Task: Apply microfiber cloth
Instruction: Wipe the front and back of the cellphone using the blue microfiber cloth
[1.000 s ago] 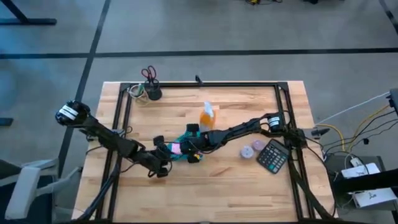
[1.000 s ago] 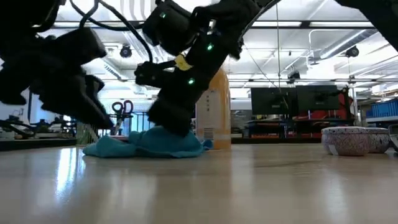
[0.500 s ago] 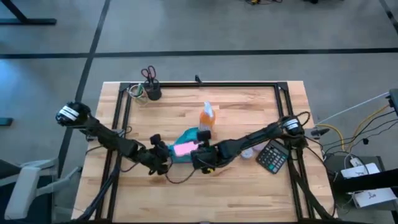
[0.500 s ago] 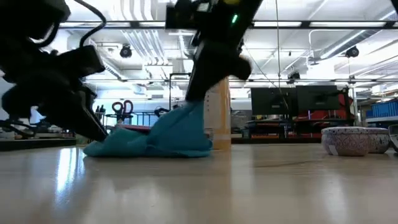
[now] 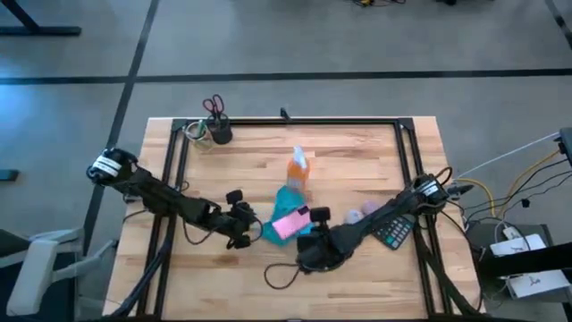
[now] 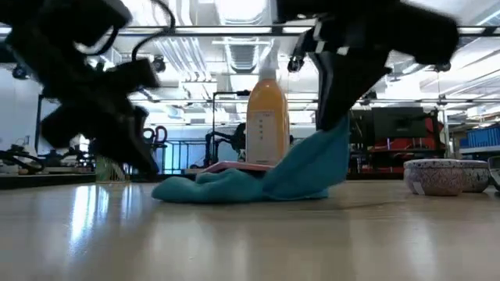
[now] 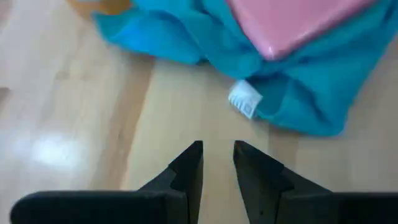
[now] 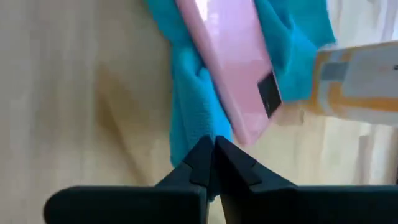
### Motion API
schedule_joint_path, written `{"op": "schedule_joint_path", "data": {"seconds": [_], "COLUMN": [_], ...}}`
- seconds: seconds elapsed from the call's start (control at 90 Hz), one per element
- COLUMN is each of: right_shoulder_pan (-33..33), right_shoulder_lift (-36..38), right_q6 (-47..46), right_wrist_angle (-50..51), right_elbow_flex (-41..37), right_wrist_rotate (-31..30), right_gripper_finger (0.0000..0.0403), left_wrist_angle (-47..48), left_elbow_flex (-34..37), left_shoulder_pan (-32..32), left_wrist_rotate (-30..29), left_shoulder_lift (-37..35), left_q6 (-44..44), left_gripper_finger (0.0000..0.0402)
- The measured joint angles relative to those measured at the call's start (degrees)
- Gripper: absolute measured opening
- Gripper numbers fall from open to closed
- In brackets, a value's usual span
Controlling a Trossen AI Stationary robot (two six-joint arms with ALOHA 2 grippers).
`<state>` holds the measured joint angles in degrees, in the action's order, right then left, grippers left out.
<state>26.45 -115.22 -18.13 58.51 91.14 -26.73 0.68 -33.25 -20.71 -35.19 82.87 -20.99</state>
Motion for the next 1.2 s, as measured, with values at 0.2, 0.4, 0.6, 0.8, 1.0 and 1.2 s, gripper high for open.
{"op": "schedule_joint_path", "data": {"seconds": [0.2, 0.4, 0.6, 0.8, 1.0, 1.2], "right_shoulder_pan": [-0.6, 1.1, 1.1, 1.0, 0.2, 0.4], "right_shoulder_lift": [0.0, 0.0, 0.0, 0.0, 0.0, 0.0], "right_q6": [-5.7, -10.8, -12.0, -11.3, -11.2, -11.3], "right_wrist_angle": [-7.8, -17.8, -26.2, -26.0, -26.7, -27.5], "right_elbow_flex": [-6.6, -13.2, -17.3, -17.3, -17.3, -17.4], "right_wrist_rotate": [-4.7, -8.0, -9.7, -9.9, -10.9, -10.9], "right_gripper_finger": [0.0, 0.0, 0.0, 0.0, 0.0, 0.0], "left_wrist_angle": [-23.6, -42.5, -45.1, -49.2, -48.1, -41.2], "left_elbow_flex": [5.3, 7.3, 4.2, 1.5, 1.1, 2.3], "left_shoulder_pan": [8.0, 9.7, 9.9, 9.7, 9.3, 9.1], "left_wrist_rotate": [9.7, 13.4, 8.9, 8.0, 9.2, 9.2], "left_shoulder_lift": [1.8, 9.6, 21.7, 27.8, 26.7, 20.2], "left_q6": [0.0, -2.3, -11.9, -7.1, -1.5, 0.3], "left_gripper_finger": [0.0075, 0.0092, 0.015, 0.0183, 0.0035, 0.0004]}}
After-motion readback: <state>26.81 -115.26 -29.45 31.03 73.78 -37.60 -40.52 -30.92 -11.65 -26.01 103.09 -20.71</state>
